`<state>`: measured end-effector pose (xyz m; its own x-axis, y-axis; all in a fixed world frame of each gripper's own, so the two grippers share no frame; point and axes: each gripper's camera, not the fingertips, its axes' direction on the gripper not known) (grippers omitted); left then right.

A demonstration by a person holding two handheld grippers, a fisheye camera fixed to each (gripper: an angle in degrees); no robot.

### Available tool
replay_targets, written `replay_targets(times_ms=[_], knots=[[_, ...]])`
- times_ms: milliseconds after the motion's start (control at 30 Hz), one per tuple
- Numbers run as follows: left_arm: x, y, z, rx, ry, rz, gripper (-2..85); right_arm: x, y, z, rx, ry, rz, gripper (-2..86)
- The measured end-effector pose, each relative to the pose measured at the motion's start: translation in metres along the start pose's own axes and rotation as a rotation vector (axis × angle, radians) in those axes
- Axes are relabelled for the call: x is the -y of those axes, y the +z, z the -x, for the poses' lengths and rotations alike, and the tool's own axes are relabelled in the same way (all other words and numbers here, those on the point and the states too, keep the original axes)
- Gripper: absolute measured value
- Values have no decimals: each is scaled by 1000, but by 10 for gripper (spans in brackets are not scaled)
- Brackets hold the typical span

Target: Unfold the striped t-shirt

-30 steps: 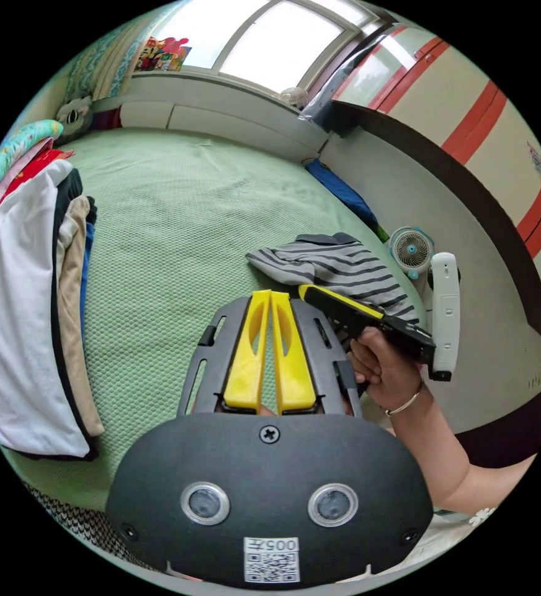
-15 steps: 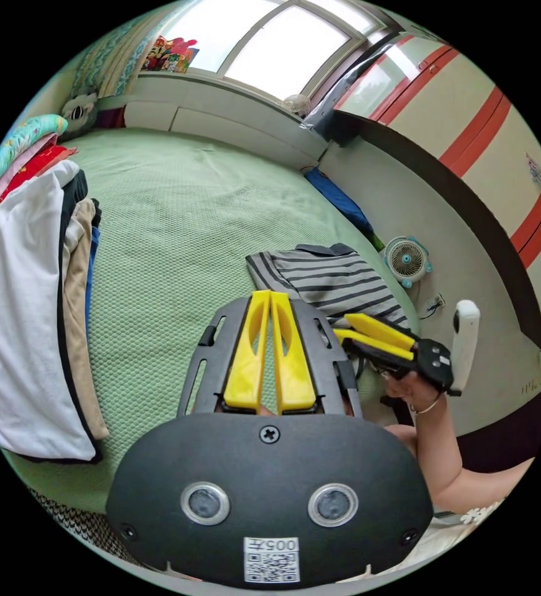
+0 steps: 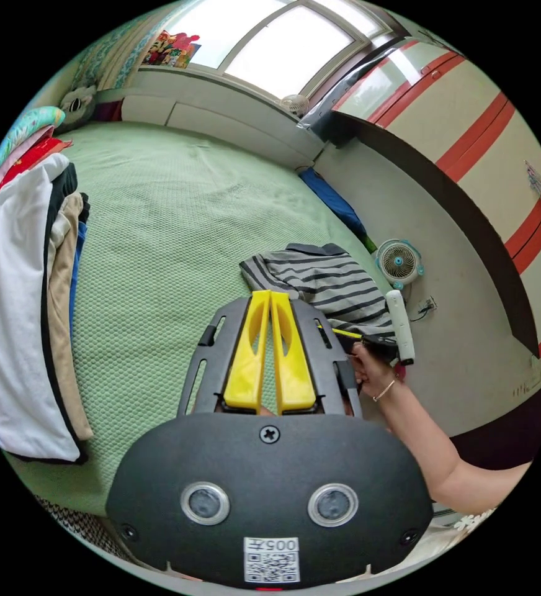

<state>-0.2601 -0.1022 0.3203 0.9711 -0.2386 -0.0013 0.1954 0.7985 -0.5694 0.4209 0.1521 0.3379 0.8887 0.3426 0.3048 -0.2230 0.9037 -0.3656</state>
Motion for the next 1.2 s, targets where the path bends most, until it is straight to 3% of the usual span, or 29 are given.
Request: replay_targets(times_ms=[100,233,400,667,767,900,1200], knots=[[3,11,-13,2,36,13,-7,-6,-28,-23,146,107,-51,-1],[6,31,-32,33,77,54,-7,-8,-100,-27,155,126,-216,-3],[8,55,-58,-11,123,85,-7,-2,-219,-57,13,174,-412,-3],[8,129,-124,-191,229,173,-7,-9,-303,-124,-231,361,-505,2],[3,159,-155,-174,271,223,-6,-3,-303,-143,-336,420,-470,26],[1,184,-180,-155,321,264,-5,15,-265,-137,-316,266,-192,88],[5,205,-182,-209,267,294,-6,2,-194,-50,-417,-188,-34,150]])
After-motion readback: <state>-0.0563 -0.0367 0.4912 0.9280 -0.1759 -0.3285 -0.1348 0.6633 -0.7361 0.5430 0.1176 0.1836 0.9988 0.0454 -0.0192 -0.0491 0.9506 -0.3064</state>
